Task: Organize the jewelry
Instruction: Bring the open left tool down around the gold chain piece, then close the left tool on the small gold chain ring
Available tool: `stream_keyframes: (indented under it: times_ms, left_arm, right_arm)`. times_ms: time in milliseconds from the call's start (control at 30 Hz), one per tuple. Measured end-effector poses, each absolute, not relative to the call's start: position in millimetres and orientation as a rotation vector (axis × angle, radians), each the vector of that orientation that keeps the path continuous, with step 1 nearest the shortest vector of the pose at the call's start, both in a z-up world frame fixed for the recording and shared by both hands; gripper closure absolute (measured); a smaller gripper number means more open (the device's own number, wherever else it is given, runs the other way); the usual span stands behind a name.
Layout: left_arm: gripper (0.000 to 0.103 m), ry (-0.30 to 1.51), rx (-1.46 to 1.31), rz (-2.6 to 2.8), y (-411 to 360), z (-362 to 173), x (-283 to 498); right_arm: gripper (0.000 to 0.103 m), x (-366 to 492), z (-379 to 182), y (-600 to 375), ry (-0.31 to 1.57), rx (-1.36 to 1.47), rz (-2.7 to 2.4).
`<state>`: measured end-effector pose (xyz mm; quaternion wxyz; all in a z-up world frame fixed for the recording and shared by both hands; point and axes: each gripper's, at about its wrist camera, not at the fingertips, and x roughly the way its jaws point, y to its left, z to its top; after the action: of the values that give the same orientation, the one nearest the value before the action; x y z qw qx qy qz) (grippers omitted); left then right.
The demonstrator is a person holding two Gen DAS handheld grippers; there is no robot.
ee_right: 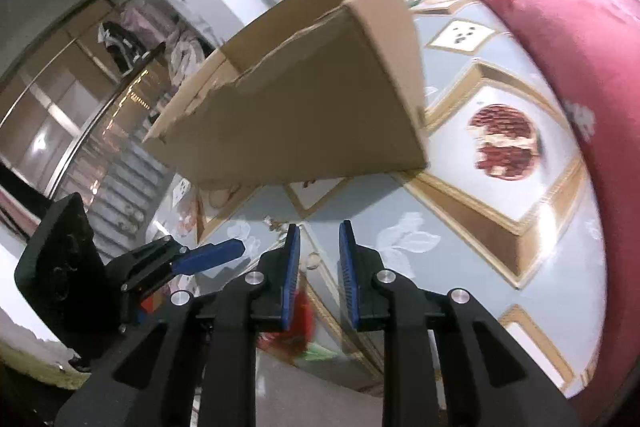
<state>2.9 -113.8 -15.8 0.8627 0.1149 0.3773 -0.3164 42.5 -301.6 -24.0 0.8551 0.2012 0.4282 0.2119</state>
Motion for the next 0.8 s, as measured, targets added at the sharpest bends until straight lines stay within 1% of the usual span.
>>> stream_keyframes:
  times_ms: [33, 300, 667, 733, 800]
  left_arm:
    - [0.061, 0.795, 0.241, -0.668, -115.7, -15.9, 5.0]
    - [0.083, 0.833, 0.321, -0.668, -130.6, -25.0, 15.0]
    - [0.085, 0.832, 0.328, -0.664, -136.0, -27.3, 17.2]
    - [0.093, 0.825, 0.333, -0.670, -140.2, -28.3, 16.5]
    - [0.093, 0.820, 0.341, -0.669, -141.1, -28.1, 15.9]
  right_arm:
    - [0.083, 42.2, -24.5, -302.8, 0.900, 0.420, 0.441]
    - [0.083, 38.8, -27.8, -292.7, 0.895, 0.346, 0.454]
    - [0.083, 43.3, -38.7, -294.3, 0.908, 0.361, 0.462]
    - [0.082, 42.8, -39.3, -294.1, 0.903, 0.355, 0.452]
    - [0.082, 42.0, -39.4, -293.4, 0.897, 0.346, 0.443]
